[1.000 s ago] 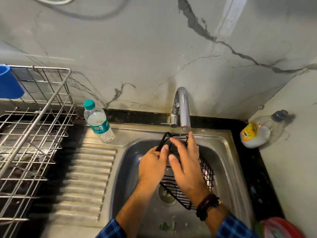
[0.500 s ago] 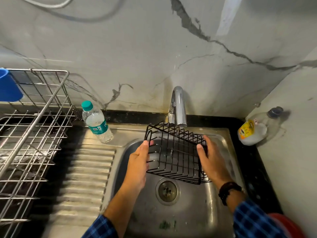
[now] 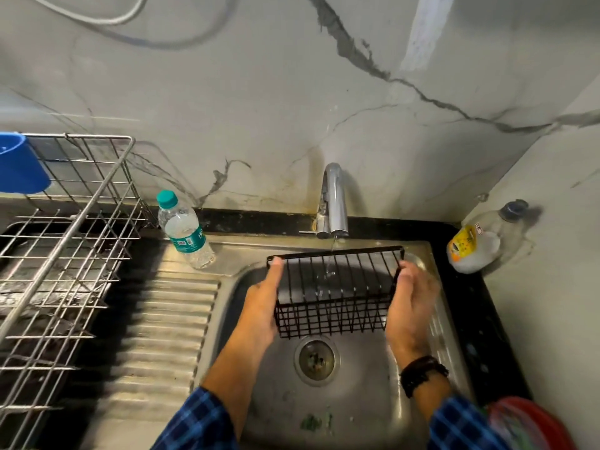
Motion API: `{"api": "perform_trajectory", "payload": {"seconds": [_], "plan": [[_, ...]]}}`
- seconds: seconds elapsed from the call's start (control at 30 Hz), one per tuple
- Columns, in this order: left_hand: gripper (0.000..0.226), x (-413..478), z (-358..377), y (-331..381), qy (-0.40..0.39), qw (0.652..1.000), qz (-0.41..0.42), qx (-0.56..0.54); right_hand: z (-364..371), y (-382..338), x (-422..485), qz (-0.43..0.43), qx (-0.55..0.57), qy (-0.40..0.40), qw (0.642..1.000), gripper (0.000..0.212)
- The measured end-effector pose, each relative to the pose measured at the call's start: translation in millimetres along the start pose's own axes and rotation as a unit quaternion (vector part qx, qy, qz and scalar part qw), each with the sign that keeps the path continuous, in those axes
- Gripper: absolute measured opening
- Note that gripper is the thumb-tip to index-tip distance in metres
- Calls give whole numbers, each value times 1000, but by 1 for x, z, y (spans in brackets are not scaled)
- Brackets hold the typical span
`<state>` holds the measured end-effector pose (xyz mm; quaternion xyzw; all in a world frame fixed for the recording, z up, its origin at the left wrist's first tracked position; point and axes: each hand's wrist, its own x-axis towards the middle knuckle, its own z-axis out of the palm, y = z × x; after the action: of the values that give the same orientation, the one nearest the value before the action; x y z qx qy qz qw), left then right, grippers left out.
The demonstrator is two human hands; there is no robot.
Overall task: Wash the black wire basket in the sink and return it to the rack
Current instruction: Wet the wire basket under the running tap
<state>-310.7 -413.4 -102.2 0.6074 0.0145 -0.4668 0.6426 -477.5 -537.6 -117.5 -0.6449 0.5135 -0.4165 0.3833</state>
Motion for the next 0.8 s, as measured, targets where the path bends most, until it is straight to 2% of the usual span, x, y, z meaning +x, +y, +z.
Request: {"api": "perform_trajectory", "payload": {"seconds": [0.1,0.17,0.2,0.3,0.37,0.4,0.47,0.5,0.53,0.57,0.63,0.67,0.8], "plan": [[39,-2,10,-6,-25,997,24,63,4,-16,6,-10,-181,3,983,56],[42,-2,11,-8,-21,998,32,49,8,-35,0,-79,-359,-14,930,62],[43,-2,9,-9,-25,998,35,38,12,-43,-5,-116,-412,-35,903,64],[40,-6,0,-13,-4,1000,25,-6,26,-55,-18,-192,-435,-98,874,64],[48,-4,-11,-23,14,999,2,-50,23,-53,-17,-296,-382,-130,866,63],[55,-3,-17,-28,17,997,-9,-71,17,-49,-13,-328,-333,-140,873,64],[66,-3,-28,-37,43,994,-26,-100,1,-40,4,-278,-230,-102,927,66],[68,-4,-32,-42,49,991,-37,-118,-5,-39,12,-219,-200,-58,953,66],[68,-4,-35,-47,49,988,-49,-138,-9,-39,19,-144,-156,-49,976,64],[67,-4,-38,-52,47,985,-57,-155,-10,-38,24,-59,-88,-88,991,59],[65,-4,-39,-62,52,982,-75,-165,-7,-40,27,94,56,-211,971,51],[69,-5,-39,-66,57,982,-86,-158,-6,-43,27,123,82,-248,957,49],[76,2,-47,-86,96,977,-169,-81,1,-54,20,85,-8,-278,957,55]]}}
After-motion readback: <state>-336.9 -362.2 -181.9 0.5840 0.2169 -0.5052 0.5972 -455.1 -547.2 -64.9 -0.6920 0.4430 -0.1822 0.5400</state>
